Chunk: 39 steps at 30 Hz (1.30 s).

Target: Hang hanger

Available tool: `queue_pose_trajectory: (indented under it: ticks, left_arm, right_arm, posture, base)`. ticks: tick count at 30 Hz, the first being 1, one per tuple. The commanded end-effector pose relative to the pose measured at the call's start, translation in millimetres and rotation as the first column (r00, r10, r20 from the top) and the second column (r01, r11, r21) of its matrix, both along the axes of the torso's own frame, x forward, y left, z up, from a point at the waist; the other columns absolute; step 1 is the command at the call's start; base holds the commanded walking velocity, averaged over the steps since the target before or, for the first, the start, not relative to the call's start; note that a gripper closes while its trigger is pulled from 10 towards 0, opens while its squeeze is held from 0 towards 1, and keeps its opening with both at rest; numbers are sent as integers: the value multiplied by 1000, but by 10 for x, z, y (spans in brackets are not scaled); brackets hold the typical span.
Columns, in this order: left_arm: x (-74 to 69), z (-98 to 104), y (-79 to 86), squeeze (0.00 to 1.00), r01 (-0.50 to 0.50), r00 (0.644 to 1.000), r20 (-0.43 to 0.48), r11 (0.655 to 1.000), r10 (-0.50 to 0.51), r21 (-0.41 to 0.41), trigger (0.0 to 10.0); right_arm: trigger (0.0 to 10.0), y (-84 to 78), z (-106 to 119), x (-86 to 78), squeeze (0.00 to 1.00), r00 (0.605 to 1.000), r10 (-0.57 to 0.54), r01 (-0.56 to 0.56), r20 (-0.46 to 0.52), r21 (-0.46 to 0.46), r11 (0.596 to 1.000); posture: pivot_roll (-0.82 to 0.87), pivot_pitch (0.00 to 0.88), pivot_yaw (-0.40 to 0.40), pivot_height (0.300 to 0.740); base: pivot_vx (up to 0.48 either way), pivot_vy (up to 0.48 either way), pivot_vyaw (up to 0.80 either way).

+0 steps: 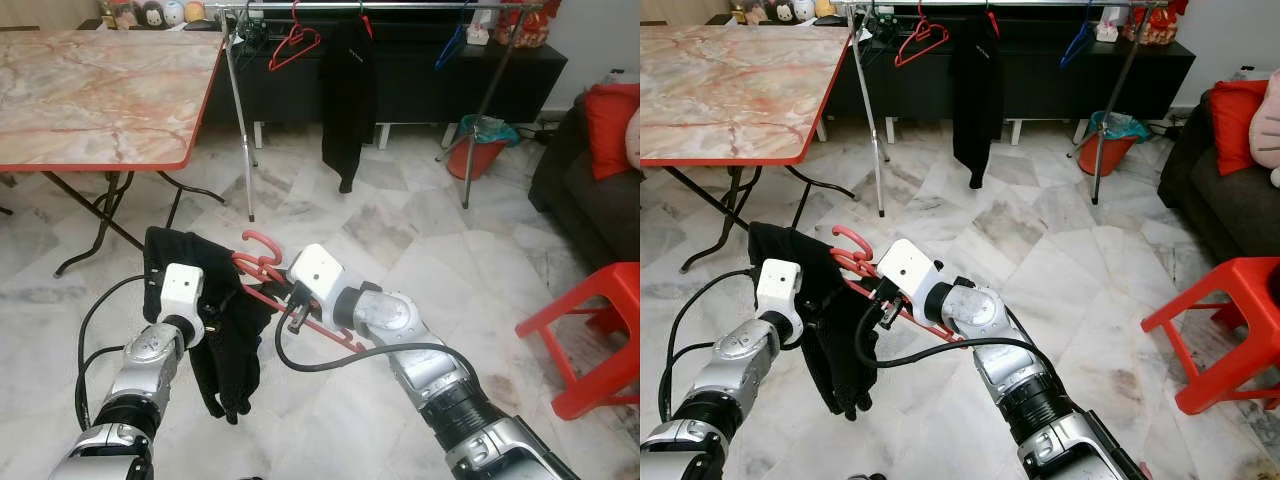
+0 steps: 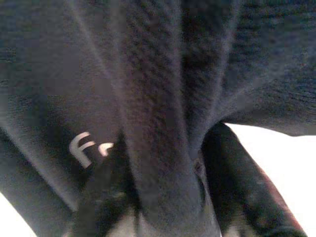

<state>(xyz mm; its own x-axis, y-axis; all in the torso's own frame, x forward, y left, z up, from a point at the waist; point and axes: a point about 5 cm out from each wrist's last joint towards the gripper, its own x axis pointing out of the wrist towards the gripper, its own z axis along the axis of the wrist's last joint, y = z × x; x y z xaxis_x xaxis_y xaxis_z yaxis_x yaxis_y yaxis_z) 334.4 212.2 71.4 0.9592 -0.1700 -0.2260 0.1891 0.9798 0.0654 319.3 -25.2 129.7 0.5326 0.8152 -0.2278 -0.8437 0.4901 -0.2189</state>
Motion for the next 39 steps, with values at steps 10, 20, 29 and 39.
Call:
queue_pose_trajectory:
  ticks: [10, 20, 29, 39]
  left_arm:
    - [8, 31, 128, 0, -86, 996, 27, 994, 84, 72, 0]
    - [0, 39, 199, 0, -142, 989, 41, 987, 139, 81, 0]
    - [-25, 45, 308, 0, -211, 977, 52, 973, 207, 96, 0]
    - [-44, 38, 386, 0, -298, 955, 57, 945, 292, 137, 0]
  right_arm:
    - [0, -50, 16, -38, 0, 999, 25, -24, 26, -14, 1000]
    - [0, -79, -37, -63, 0, 999, 43, -42, 18, -55, 998]
    - [0, -515, -294, 4, 0, 1000, 25, -28, -14, -388, 921]
    - [0, -894, -364, 44, 0, 998, -36, 6, -48, -520, 854]
  posture:
    - [17, 74, -45, 740]
    - [21, 64, -46, 740]
    - [25, 49, -50, 740]
    - [23, 58, -42, 740]
  base:
    - [0, 0, 0]
    - [0, 0, 0]
    - [0, 0, 0]
    - [0, 0, 0]
